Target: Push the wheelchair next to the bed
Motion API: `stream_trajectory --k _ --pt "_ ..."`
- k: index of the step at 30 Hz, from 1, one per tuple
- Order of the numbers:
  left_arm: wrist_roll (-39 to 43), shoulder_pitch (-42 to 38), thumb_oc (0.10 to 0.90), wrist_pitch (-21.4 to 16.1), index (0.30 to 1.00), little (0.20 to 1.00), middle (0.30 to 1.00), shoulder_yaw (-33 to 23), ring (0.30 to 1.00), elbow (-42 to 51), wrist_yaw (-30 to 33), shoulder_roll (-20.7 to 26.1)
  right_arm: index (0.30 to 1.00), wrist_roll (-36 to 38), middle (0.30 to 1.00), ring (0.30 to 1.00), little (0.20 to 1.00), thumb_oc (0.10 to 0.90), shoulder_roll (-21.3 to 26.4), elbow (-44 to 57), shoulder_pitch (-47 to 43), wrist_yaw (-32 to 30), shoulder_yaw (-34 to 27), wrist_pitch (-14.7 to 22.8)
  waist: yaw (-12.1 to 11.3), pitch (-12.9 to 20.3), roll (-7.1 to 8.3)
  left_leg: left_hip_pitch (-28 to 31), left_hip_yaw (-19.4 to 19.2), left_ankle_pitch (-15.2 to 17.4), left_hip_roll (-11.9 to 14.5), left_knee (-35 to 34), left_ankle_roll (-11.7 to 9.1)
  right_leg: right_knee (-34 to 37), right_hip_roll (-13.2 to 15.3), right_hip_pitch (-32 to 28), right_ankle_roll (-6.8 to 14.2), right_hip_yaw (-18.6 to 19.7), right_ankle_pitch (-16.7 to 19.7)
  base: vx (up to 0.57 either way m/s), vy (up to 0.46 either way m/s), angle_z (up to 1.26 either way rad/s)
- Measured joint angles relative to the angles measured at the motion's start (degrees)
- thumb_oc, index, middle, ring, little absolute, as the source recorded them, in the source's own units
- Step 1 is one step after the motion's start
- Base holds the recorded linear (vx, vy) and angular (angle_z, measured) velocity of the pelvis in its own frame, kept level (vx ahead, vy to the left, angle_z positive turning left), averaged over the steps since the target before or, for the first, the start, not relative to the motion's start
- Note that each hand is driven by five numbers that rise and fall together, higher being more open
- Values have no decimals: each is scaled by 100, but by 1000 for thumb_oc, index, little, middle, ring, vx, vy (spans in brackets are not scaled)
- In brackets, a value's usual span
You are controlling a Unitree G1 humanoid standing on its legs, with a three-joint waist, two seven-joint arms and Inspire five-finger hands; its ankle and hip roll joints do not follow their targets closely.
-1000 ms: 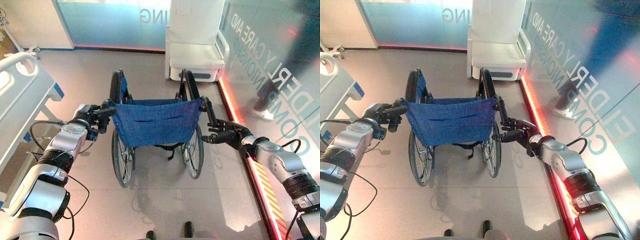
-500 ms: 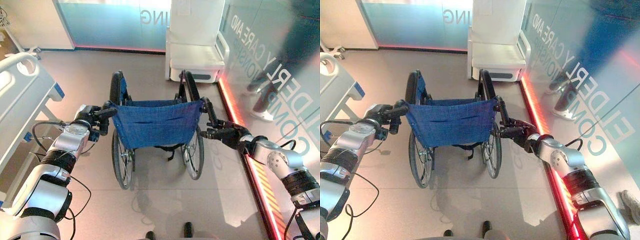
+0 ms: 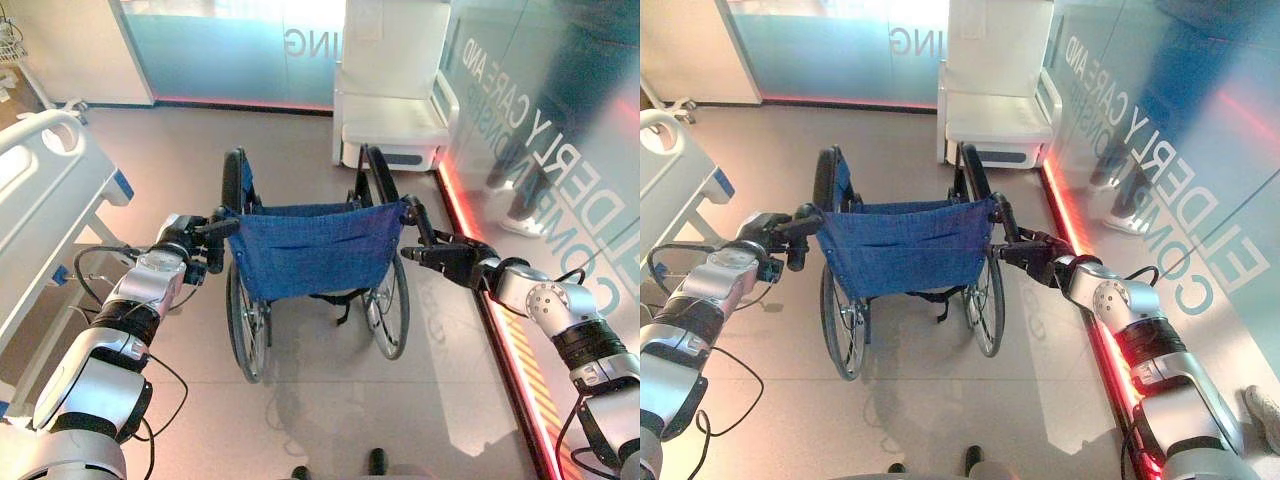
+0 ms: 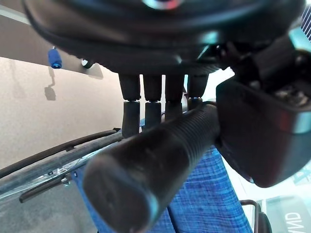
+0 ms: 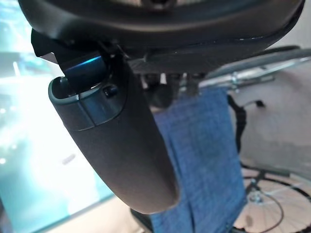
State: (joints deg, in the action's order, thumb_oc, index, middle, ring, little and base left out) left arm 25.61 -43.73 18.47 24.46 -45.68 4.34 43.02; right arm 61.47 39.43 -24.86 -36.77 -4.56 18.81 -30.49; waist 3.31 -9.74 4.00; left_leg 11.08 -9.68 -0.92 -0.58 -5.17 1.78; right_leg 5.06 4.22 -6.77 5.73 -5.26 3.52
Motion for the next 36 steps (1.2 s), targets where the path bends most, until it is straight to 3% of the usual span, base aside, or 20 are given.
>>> stream_trajectory --k 8,20,30,36 --pt "94 -164 400 2 300 300 300 175 300 -100 -2 -179 900 22 900 900 900 800 -32 -540 -356 -186 56 -2 -147 4 -8 2 18 -4 0 1 4 0 8 -10 0 -21 0 0 2 1" --pt "241 -222 400 4 300 300 300 234 300 -233 -2 -287 900 -65 900 900 900 800 -322 -1155 -875 -675 242 -154 -142 7 -14 36 136 -13 0 1 17 0 26 -81 0 -135 0 6 3 2" --pt "617 -341 400 86 300 300 300 435 300 -248 12 -465 900 -1345 900 900 900 800 -435 -1651 -1480 -690 668 -648 -265 22 -44 31 184 -34 -28 1 44 0 64 -109 1 -214 -1 6 2 3" --pt "683 -398 400 135 300 300 300 504 300 -247 7 -641 900 -2079 900 900 900 800 -455 -2188 -1993 -297 886 -1001 -320 26 -51 38 314 -54 -51 1 70 1 94 -169 2 -345 -3 13 6 10"
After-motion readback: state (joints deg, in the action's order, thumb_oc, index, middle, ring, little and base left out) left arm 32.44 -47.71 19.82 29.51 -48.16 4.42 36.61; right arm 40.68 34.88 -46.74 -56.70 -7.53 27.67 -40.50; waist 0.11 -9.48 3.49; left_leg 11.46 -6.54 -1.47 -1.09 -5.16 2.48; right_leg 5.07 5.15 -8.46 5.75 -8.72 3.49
